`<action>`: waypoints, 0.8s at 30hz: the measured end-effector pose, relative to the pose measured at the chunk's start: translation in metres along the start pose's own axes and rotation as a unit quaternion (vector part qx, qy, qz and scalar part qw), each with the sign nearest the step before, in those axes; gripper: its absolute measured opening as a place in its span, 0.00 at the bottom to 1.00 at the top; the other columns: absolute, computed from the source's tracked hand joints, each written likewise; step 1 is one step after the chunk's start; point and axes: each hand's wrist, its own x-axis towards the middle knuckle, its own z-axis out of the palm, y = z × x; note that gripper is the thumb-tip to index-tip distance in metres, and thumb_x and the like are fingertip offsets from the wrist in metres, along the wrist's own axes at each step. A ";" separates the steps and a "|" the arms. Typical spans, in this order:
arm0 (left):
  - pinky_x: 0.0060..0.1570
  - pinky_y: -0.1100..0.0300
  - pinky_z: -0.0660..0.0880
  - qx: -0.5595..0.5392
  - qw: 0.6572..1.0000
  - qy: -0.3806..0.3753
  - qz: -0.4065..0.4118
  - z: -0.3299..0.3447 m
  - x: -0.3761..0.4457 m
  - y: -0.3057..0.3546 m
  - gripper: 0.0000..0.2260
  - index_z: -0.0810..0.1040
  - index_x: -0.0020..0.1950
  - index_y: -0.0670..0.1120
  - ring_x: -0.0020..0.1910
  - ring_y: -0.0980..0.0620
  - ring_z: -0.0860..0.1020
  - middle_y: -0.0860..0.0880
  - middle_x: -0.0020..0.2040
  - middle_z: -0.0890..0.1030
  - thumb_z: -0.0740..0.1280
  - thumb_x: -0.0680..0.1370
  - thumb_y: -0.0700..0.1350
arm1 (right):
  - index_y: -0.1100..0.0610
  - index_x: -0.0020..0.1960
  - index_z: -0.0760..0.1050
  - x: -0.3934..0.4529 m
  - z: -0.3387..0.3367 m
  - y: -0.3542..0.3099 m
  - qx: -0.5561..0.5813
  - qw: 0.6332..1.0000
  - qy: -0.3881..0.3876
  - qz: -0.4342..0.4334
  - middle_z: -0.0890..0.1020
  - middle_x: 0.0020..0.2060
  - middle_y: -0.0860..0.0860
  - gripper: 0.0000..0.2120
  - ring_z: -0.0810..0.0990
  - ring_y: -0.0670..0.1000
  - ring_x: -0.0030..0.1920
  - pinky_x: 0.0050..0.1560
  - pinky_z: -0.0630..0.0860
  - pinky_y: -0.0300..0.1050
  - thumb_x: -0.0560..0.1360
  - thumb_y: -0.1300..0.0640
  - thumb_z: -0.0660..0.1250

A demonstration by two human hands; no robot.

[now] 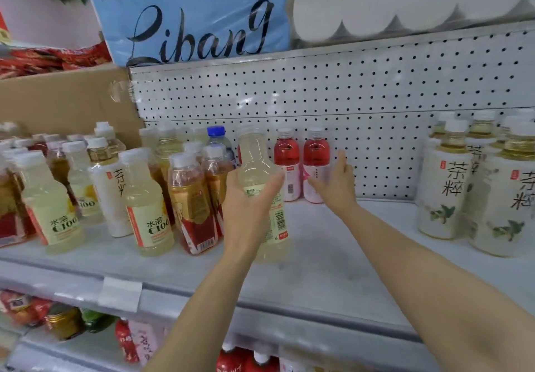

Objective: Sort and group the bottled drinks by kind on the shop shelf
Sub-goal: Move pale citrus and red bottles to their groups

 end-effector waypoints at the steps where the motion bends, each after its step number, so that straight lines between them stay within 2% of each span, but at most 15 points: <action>1: 0.48 0.56 0.78 0.010 1.000 -0.005 -0.004 -0.006 0.005 -0.004 0.24 0.72 0.62 0.56 0.48 0.60 0.81 0.58 0.50 0.81 0.75 0.71 0.61 | 0.56 0.80 0.47 0.006 0.010 -0.001 0.007 1.000 0.007 0.013 0.66 0.70 0.63 0.50 0.67 0.64 0.69 0.68 0.67 0.60 0.71 0.47 0.76; 3: 0.47 0.57 0.77 0.027 0.999 -0.020 -0.015 -0.015 0.014 -0.012 0.26 0.72 0.63 0.56 0.48 0.60 0.81 0.58 0.50 0.81 0.76 0.70 0.62 | 0.56 0.79 0.49 0.016 0.027 -0.003 0.015 0.999 0.027 0.027 0.66 0.70 0.63 0.49 0.67 0.63 0.69 0.66 0.67 0.59 0.71 0.46 0.76; 7: 0.53 0.54 0.78 0.046 0.997 -0.045 -0.033 -0.029 0.031 -0.030 0.29 0.71 0.63 0.56 0.52 0.58 0.80 0.57 0.53 0.81 0.77 0.67 0.62 | 0.59 0.76 0.53 0.031 0.052 -0.005 0.051 0.995 0.071 0.051 0.67 0.68 0.62 0.45 0.68 0.63 0.68 0.64 0.70 0.59 0.71 0.48 0.76; 9: 0.53 0.55 0.77 0.047 0.996 -0.059 -0.043 -0.034 0.038 -0.037 0.31 0.71 0.64 0.56 0.52 0.57 0.80 0.57 0.54 0.81 0.78 0.66 0.62 | 0.61 0.75 0.54 0.038 0.058 -0.003 0.051 0.993 0.088 0.056 0.68 0.67 0.62 0.43 0.69 0.63 0.67 0.64 0.71 0.60 0.71 0.49 0.76; 13: 0.48 0.59 0.76 0.034 0.996 -0.077 -0.042 -0.042 0.048 -0.043 0.28 0.72 0.60 0.57 0.51 0.58 0.81 0.57 0.52 0.82 0.80 0.65 0.59 | 0.62 0.74 0.57 0.040 0.055 -0.001 0.030 0.995 0.085 0.037 0.68 0.66 0.63 0.40 0.70 0.63 0.66 0.63 0.71 0.59 0.72 0.49 0.75; 16: 0.50 0.59 0.78 0.026 0.996 -0.077 -0.034 -0.048 0.048 -0.043 0.28 0.75 0.62 0.55 0.50 0.57 0.82 0.56 0.52 0.83 0.81 0.66 0.57 | 0.62 0.73 0.58 0.025 0.046 -0.006 0.022 0.994 0.102 0.031 0.70 0.64 0.62 0.38 0.74 0.63 0.61 0.58 0.72 0.57 0.74 0.47 0.73; 20: 0.50 0.59 0.77 0.021 0.998 -0.062 -0.013 -0.054 0.038 -0.035 0.29 0.77 0.62 0.55 0.49 0.58 0.82 0.56 0.50 0.83 0.81 0.64 0.57 | 0.59 0.74 0.58 -0.013 0.030 -0.024 0.058 0.993 0.102 0.004 0.70 0.63 0.61 0.35 0.76 0.63 0.56 0.55 0.74 0.56 0.75 0.47 0.71; 24: 0.51 0.58 0.77 0.012 1.000 -0.029 -0.004 -0.066 0.017 -0.024 0.30 0.76 0.62 0.55 0.49 0.58 0.81 0.56 0.50 0.83 0.82 0.64 0.57 | 0.51 0.75 0.60 -0.068 0.011 -0.052 0.121 0.989 0.077 -0.038 0.73 0.62 0.54 0.36 0.76 0.54 0.57 0.56 0.74 0.52 0.73 0.44 0.72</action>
